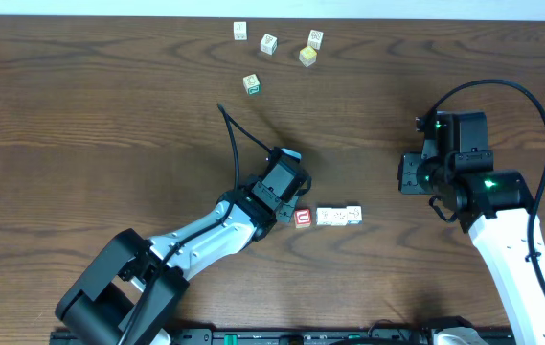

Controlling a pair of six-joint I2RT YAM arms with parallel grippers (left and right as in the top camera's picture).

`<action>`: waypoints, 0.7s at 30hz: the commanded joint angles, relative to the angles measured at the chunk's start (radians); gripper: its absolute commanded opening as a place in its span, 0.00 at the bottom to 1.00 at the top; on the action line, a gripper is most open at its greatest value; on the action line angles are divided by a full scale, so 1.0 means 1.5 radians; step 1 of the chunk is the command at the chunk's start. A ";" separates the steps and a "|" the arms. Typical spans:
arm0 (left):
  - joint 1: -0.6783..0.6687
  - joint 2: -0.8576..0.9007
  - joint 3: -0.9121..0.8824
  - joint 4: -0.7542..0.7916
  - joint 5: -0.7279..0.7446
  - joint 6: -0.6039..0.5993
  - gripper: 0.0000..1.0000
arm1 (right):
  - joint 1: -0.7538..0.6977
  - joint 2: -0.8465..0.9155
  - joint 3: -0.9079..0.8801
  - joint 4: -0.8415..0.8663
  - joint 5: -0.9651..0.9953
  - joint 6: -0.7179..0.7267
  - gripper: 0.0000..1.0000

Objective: Lift 5 blocks
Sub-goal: 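Carry the yellow M block toward the left end of the row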

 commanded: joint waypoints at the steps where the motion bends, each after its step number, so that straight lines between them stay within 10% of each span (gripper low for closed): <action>1: 0.003 0.009 0.015 0.000 0.016 0.003 0.25 | -0.009 0.002 0.012 -0.001 -0.003 0.008 0.33; 21: 0.003 -0.048 0.016 -0.049 0.016 -0.017 0.24 | -0.009 0.002 0.012 -0.001 -0.003 0.010 0.34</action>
